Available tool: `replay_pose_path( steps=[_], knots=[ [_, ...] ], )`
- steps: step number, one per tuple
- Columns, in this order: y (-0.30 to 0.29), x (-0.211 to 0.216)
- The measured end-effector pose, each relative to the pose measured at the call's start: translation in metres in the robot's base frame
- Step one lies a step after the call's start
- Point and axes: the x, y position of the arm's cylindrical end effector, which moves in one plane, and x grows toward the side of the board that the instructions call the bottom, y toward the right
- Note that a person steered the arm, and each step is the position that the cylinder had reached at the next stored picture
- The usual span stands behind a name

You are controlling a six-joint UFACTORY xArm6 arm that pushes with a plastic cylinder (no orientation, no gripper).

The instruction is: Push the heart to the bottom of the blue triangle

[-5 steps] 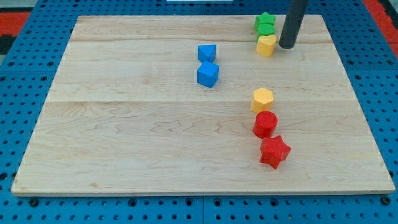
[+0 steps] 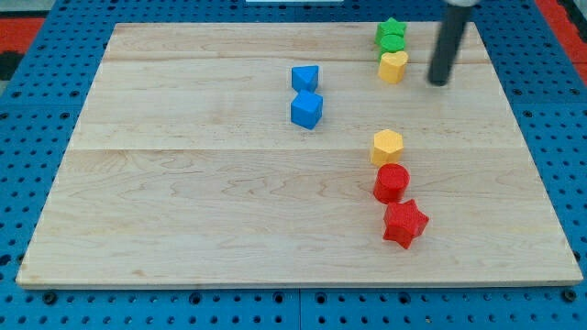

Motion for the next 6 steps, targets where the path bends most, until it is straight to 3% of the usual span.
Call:
replay_pose_path(
  steps=[1, 3, 4, 5, 6],
  knots=[
    [-0.034, -0.038],
    [-0.16, 0.024],
    [-0.21, 0.024],
    [-0.147, 0.024],
    [-0.046, 0.066]
  ],
)
